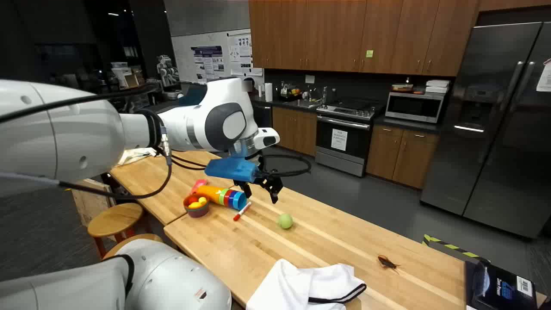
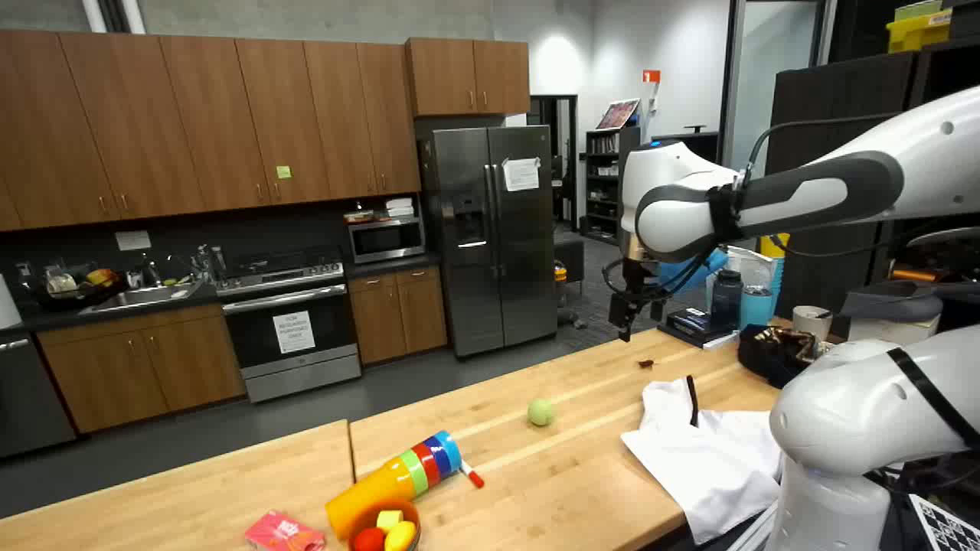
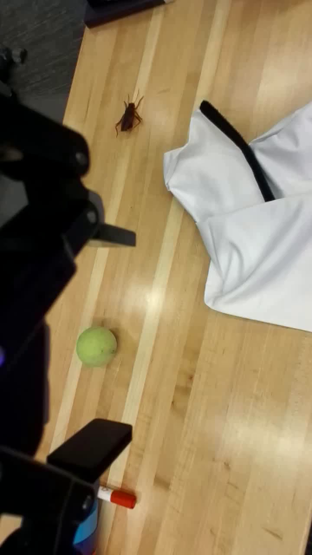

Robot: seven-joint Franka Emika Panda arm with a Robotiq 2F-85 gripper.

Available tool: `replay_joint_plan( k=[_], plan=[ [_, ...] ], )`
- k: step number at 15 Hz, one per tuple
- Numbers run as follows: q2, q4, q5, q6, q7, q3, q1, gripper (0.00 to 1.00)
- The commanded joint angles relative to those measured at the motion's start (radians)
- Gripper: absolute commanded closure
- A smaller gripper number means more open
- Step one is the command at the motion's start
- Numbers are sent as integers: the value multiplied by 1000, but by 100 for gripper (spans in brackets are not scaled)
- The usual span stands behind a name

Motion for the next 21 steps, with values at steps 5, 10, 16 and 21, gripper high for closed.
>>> replay_joint_plan(
  k=[5,10,16,21],
  plan=[
    [1,3,-4,-3,4,-5,6,0],
    [1,3,-4,-3,4,-5,6,0],
    [159,78,36,18,-59,11,89,0],
    [326,184,71,113,-120,25,171,0]
  ],
)
